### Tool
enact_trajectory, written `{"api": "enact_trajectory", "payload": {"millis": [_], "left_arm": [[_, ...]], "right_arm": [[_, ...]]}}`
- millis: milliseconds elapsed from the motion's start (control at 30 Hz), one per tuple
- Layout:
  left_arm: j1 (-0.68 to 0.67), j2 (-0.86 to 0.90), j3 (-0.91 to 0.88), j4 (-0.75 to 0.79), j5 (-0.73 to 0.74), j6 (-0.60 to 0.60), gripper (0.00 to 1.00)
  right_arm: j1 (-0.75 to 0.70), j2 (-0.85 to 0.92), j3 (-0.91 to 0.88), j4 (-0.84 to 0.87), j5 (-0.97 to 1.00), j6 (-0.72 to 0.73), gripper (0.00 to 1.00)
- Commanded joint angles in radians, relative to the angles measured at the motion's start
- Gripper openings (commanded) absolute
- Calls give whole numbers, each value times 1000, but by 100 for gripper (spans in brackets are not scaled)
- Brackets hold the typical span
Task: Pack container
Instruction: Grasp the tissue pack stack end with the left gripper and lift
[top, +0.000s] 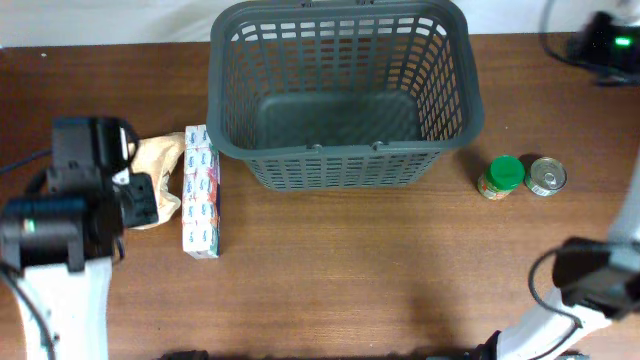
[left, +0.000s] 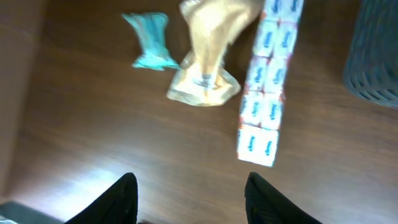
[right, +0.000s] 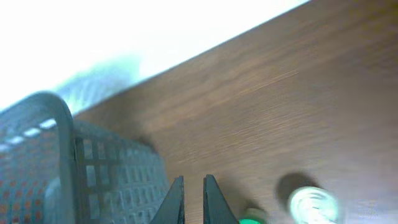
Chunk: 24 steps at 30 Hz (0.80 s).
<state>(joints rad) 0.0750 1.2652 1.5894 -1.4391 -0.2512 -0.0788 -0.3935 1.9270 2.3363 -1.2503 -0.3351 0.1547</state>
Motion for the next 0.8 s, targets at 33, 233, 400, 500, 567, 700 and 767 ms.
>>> {"api": "enact_trajectory", "payload": {"millis": [33,233,400,500,567,700,767], "left_arm": [[34,100,-5,29,238,130,47],[34,254,-5,53,290,141,60],[34,391,-5,57,349,190,69],[34,466,-5,84,349,192,73],[36,504,-5,102,352,212,76],[47,576,-5,129,352,256,80],[51,613,-5,143,352,258,85]], "right_arm": [[-70,-91,0,-18,31,3,4],[-175,-126,-1,-37,89,4,99],[-251,-122,-1,-37,89,4,99],[-269,-121,-1,-37,89,3,99],[-269,-121,-1,-37,89,4,99],[-269,-121,-1,-37,89,4,99],[-269,-121,-1,-37,89,4,99]]}}
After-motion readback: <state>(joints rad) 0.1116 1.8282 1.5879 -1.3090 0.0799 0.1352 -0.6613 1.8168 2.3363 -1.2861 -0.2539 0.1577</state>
